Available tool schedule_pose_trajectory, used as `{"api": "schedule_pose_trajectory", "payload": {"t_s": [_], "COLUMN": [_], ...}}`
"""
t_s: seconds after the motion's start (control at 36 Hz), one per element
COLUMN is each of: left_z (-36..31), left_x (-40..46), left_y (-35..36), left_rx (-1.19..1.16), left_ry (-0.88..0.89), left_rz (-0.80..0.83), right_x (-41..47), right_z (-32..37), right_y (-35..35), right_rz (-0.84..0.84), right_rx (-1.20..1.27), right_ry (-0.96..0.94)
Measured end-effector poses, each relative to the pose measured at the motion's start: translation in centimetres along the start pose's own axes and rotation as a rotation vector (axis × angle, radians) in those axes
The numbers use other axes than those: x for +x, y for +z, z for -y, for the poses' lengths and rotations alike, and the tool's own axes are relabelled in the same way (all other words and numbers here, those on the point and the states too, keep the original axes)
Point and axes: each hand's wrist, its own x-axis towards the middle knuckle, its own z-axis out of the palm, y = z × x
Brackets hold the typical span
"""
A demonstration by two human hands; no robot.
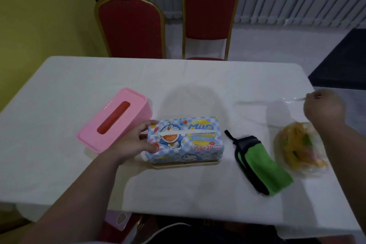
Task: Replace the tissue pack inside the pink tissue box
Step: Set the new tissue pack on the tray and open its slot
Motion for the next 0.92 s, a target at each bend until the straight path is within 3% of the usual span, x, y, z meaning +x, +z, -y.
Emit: {"api": "schedule_pose_trajectory", "payload": {"t_s": [0.11, 0.31, 0.72, 0.83, 0.92], "left_z": [-0.1, -0.4, -0.8, -0.8, -1.1], "left_x": [-0.1, -0.2, -0.4, -0.5, -0.6], "left_y": [0.0, 0.3, 0.5, 0.5, 0.6], "left_rx": [-0.009, -0.035, -0.024, -0.024, 0.004], "left_ry": [-0.002, -0.006, -0.017, -0.021, -0.019], "left_rz": [0.002, -0.014, -0.022, -0.038, -0.040], "right_x": [1.1, 1.6, -1.5, -2.3, -2.5], "right_z": [0.2, -0.2, -0.8, -0.2, 0.1], "right_y": [-0.1, 2.4, 6.7, 6.6, 6.6], "right_rz": [0.003, 0.191, 0.483, 0.455, 0.381], "right_rx": [0.015, 0.177, -0.479, -0.649, -0.532], "right_ry": [0.027, -0.048, -0.327, -0.381, -0.449]}}
